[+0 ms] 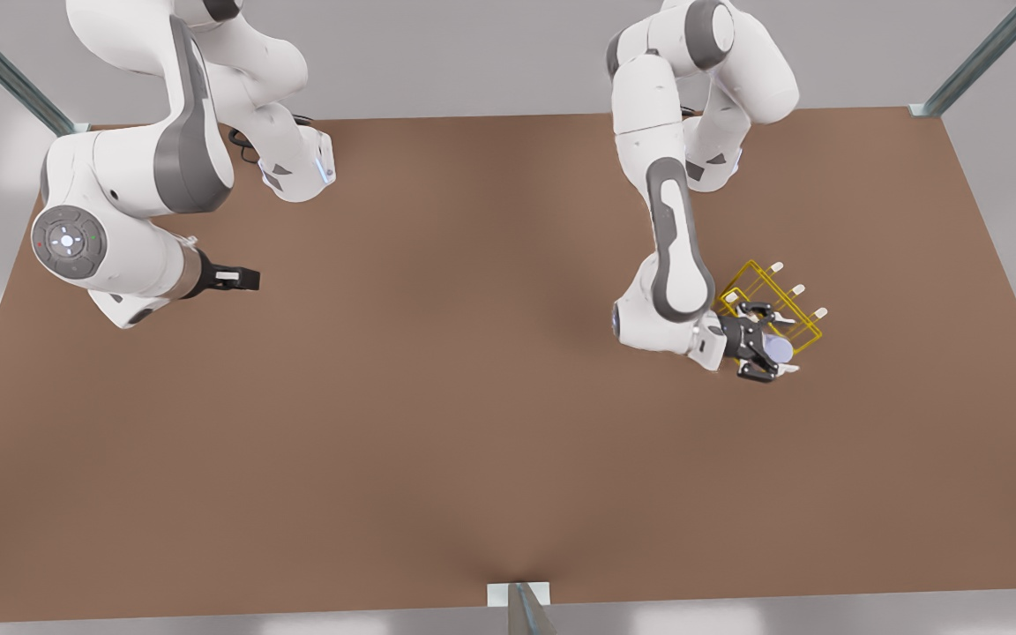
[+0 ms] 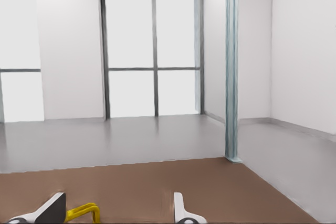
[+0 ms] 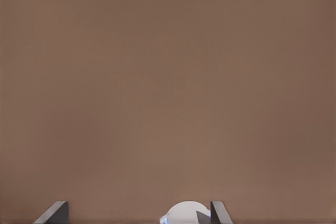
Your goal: Place the cup on the cup holder
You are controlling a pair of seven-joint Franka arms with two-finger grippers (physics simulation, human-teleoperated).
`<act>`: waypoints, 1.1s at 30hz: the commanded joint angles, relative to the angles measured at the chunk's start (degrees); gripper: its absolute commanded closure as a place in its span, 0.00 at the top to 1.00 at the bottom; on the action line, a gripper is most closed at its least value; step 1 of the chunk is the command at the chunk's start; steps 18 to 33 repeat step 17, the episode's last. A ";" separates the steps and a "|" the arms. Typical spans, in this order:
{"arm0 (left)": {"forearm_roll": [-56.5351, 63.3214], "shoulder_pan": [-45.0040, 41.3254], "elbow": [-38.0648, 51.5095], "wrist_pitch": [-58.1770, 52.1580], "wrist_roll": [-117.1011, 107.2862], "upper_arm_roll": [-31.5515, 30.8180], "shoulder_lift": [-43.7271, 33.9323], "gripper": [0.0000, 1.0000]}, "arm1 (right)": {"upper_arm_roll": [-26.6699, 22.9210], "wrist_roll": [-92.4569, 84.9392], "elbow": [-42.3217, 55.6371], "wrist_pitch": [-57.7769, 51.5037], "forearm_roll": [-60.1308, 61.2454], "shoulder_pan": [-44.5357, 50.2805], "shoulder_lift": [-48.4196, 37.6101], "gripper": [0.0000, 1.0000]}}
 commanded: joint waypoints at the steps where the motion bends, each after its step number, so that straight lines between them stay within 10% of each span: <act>1: -23.29 -2.85 17.10 -26.46 50.95 4.62 -5.95 1.00 | -0.06 -0.89 0.05 0.04 0.02 -0.02 -0.07 1.00; 3: -37.98 3.73 38.04 -46.70 93.51 8.05 -6.04 1.00 | -0.06 -0.98 0.04 0.04 0.02 -0.02 0.02 1.00; 6: -50.55 12.87 42.00 -49.52 128.24 8.42 -9.81 1.00 | -0.06 -0.98 -0.04 0.13 0.11 -0.02 0.28 1.00; 10: -36.23 66.63 39.11 -34.94 118.61 -62.74 -24.94 1.00 | -0.15 -2.39 -0.04 0.13 0.02 -0.11 0.28 1.00; 11: -35.61 72.64 33.50 -27.84 113.24 -68.68 -27.21 1.00 | -0.15 -2.39 -0.04 0.13 0.02 -0.11 0.20 1.00; 33: -37.10 72.38 33.91 -35.80 113.14 -69.21 -27.48 1.00 | -0.15 -5.73 0.49 2.50 -0.50 -0.11 -0.15 1.00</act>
